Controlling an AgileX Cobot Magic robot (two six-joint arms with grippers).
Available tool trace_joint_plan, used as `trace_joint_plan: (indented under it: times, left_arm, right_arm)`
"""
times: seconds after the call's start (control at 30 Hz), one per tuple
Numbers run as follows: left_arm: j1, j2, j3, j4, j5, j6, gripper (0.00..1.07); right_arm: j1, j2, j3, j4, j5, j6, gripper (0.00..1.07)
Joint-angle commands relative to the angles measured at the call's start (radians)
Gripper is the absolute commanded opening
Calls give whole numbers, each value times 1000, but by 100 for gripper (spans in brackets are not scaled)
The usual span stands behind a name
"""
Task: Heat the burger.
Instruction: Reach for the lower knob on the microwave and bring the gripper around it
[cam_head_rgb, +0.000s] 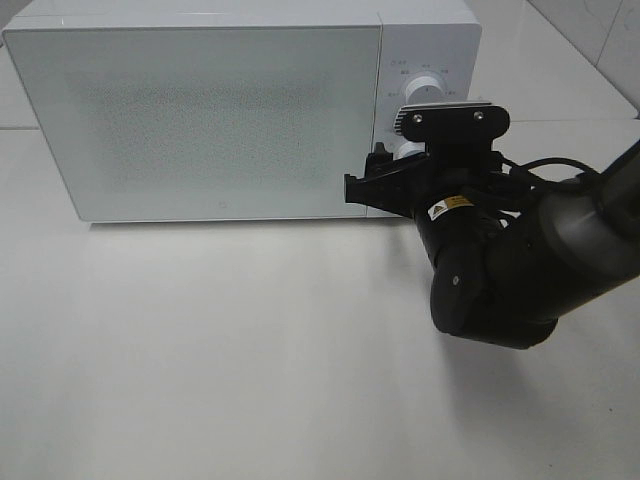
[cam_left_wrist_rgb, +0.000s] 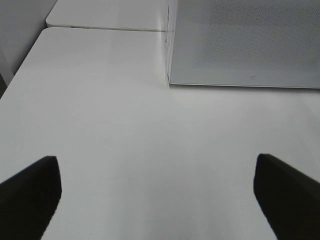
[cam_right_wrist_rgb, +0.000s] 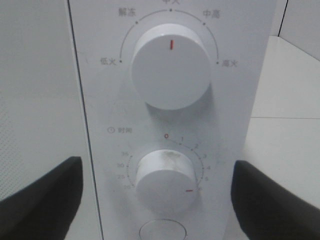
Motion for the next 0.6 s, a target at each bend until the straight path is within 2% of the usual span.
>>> trace_joint_plan:
  times: [0.03,0.43,0.6]
  left_arm:
    - [2,-21,5,-10,-7,-3,100]
    - [2,-21,5,-10,-7,-2,100]
    - [2,-21,5,-10,-7,-2,100]
  right_arm:
    - [-10,16,-25,-16,-34,-13,76]
    - [-81,58,-80,-92,15,8,76]
    - [-82,79,-80,-103,15,28,76]
